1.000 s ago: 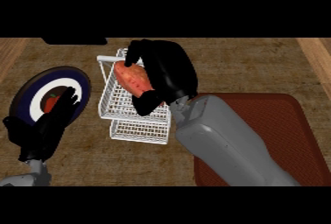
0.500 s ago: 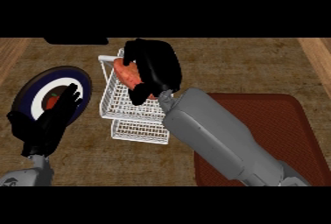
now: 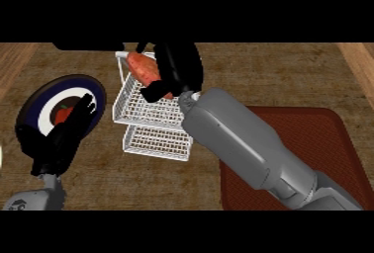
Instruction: Pick the sweet potato from the tray and place it in the tiered basket
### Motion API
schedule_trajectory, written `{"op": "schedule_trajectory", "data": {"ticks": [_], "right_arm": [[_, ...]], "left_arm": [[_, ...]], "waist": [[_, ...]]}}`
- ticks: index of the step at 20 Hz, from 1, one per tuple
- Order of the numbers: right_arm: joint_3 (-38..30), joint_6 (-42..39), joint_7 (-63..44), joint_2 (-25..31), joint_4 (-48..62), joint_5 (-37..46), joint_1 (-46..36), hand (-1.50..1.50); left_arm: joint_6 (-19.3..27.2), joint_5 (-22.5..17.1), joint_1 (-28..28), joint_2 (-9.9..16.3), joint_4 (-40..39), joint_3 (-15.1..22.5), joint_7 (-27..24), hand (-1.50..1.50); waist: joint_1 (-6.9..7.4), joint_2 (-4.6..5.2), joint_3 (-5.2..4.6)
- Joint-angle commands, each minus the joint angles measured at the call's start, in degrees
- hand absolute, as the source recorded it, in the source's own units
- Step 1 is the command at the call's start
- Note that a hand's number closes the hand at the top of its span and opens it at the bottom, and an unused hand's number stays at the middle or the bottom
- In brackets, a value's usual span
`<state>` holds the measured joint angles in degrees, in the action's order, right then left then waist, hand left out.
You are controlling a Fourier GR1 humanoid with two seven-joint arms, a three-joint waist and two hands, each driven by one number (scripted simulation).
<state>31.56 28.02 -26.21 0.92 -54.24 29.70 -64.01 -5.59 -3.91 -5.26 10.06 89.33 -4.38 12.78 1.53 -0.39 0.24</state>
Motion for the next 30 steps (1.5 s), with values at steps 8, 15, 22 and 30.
{"op": "schedule_trajectory", "data": {"ticks": [8, 15, 22, 30], "right_arm": [[-1.4, 8.9, 0.6, -0.9, 1.8, -13.8, -3.4, -1.5], [-10.2, 13.9, 8.7, -0.9, -2.8, -24.2, 1.2, -1.5], [-20.3, 13.1, 11.4, 4.1, -9.1, -26.9, 4.5, -1.5], [-29.0, 7.6, 12.2, 15.0, -19.0, -31.2, 14.6, -1.5]], "left_arm": [[-1.9, -0.8, 2.2, 0.4, 2.5, 0.1, 0.9, 0.0], [0.2, -0.1, 0.7, -0.4, 1.1, -1.0, -0.2, 0.0], [-1.1, -1.0, 2.0, 0.8, 1.4, -2.1, 0.9, 0.0], [-2.4, -1.2, 2.4, 2.0, 1.0, -3.6, -1.2, 0.0]], "waist": [[0.67, 0.63, -0.25], [-0.18, 0.67, -0.22], [-1.51, 0.33, -0.22], [-1.79, 0.32, -0.24]]}}
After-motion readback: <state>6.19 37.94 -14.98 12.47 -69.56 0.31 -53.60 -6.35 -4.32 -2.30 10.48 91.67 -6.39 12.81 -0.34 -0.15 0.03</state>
